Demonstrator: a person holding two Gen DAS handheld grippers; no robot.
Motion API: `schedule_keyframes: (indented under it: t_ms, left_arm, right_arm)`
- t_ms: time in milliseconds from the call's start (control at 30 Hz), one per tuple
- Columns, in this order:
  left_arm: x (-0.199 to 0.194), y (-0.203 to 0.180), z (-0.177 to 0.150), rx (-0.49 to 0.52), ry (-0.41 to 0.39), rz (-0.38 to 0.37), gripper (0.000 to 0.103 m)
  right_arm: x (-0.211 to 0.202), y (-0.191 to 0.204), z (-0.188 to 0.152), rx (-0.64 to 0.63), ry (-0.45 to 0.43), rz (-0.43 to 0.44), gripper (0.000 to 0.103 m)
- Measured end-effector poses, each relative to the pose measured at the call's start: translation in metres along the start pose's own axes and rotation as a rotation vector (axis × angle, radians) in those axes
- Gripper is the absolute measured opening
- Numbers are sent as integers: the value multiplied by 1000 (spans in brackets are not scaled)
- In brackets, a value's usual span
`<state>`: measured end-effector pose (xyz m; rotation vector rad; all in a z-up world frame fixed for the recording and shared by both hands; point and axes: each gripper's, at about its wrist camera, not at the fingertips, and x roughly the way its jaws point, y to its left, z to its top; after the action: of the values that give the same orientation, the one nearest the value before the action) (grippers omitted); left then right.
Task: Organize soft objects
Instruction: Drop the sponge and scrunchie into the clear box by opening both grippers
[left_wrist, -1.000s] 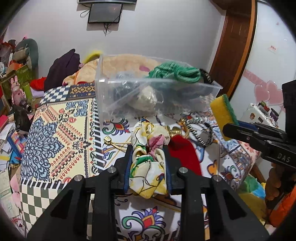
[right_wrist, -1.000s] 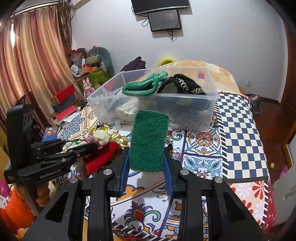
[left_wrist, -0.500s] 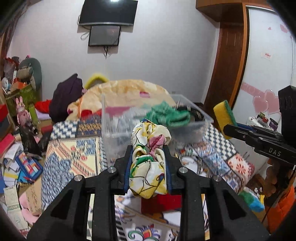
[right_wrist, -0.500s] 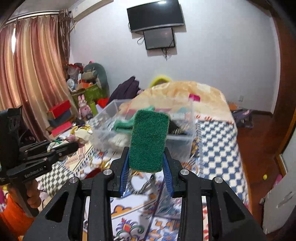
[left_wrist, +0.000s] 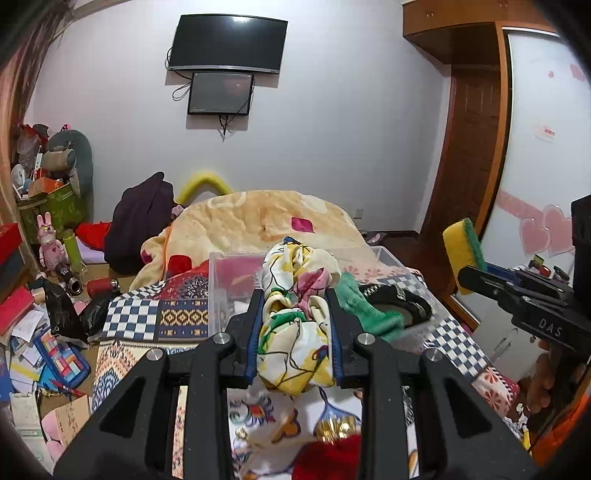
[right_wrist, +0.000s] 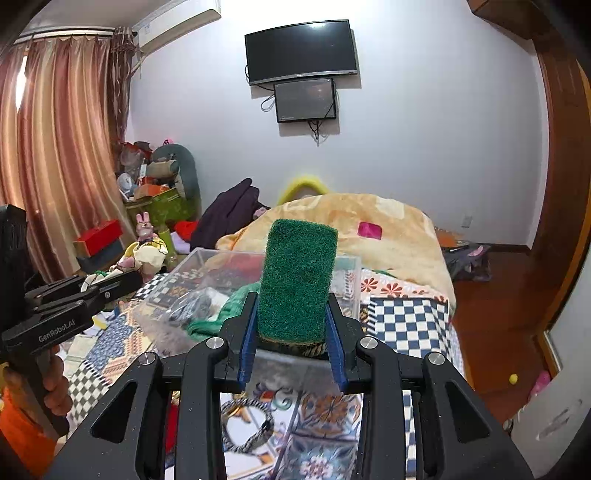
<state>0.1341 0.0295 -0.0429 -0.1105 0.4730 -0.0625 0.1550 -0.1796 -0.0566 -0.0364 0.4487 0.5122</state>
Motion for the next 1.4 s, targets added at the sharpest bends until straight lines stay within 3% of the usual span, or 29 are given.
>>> schedule_keyframes:
  t_ms: [300,700,867,1000,1400]
  left_arm:
    - [35,-12,9,39,36,27,29]
    - [96,-7,7,0,164,16,29]
    - [104,-7,2,-6,179,33,30]
    - [101,-6,1,-8,178,30,47]
    - [59,-8,12,7,89,11,66]
  right_arm:
    - [38,-9,14,-22,54,-50,30]
    - [86,-12,11,-20,177,-64,31]
    - [95,-9,9,-28,203,-62,31]
    - [98,-7,7,-54,233,-64,38]
    - [61,-6,13,-72,151,-46,56]
